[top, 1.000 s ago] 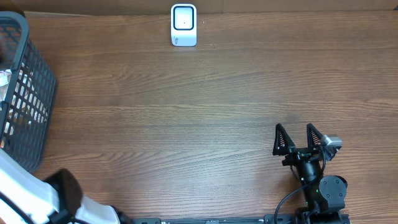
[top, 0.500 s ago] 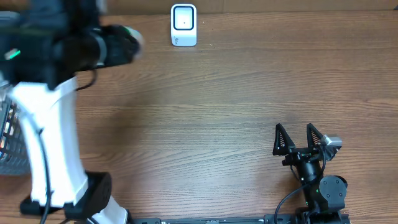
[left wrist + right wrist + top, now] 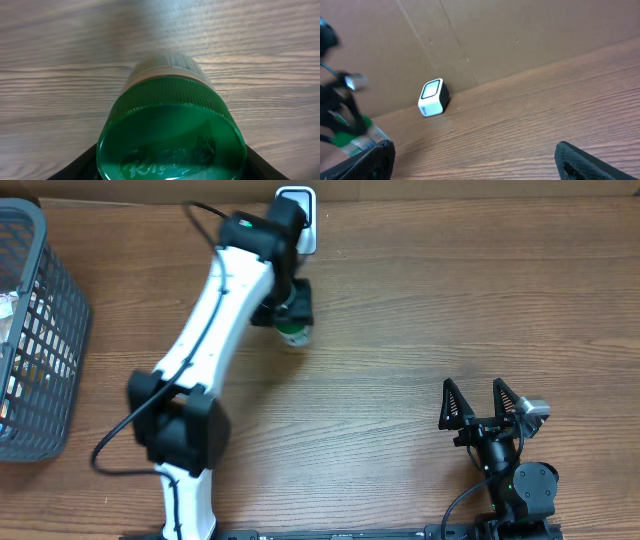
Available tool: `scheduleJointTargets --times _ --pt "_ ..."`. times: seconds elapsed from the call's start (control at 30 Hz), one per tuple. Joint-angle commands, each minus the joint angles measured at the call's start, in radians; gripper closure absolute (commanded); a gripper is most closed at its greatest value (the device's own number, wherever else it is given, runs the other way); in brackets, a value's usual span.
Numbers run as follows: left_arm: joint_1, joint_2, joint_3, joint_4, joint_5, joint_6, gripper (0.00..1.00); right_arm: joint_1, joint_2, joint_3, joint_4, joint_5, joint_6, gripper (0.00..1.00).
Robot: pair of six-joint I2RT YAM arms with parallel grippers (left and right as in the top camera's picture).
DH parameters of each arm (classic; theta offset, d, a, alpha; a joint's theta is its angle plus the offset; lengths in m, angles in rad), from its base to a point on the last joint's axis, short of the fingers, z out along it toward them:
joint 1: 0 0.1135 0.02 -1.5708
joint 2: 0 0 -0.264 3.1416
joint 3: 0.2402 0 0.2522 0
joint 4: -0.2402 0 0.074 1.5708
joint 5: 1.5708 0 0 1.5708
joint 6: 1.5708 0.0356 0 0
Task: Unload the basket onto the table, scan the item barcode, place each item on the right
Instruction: 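Carry the green-capped jar with the left gripper to the table center, then release the jar on the table and retract the left gripper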
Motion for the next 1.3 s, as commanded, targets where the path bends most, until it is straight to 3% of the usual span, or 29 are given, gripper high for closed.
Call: scheduleJointTargets --times 0.0,0.4,0.53,0.7,0.77,1.07,1.27 --pt "-0.037 0.068 -0.023 0.023 0.023 -0.055 0.68 0.003 -0.008 -0.011 0.008 0.009 0.001 0.0" --pt "-0.087 0.212 -0.023 0.078 0.023 -0.118 0.64 0.003 -0.008 -0.011 0.008 0.009 0.001 0.0" --pt "-0.09 0.215 -0.022 0.076 0.023 -0.117 0.47 0.003 -0.008 -0.011 0.008 0.009 0.001 0.0" --pt "-0.086 0.183 0.008 0.041 0.018 -0.08 0.12 0.003 -0.008 -0.011 0.007 0.009 0.001 0.0" --pt "-0.084 0.162 0.044 0.014 0.011 -0.07 0.05 0.003 -0.008 -0.011 0.008 0.009 0.001 0.0" --pt "-0.016 -0.023 0.346 -0.116 -0.107 -0.062 0.01 0.003 -0.008 -0.011 0.007 0.009 0.001 0.0" --pt "0.187 -0.208 0.46 -0.2 -0.192 -0.062 0.0 0.003 -0.008 -0.011 0.008 0.009 0.001 0.0"
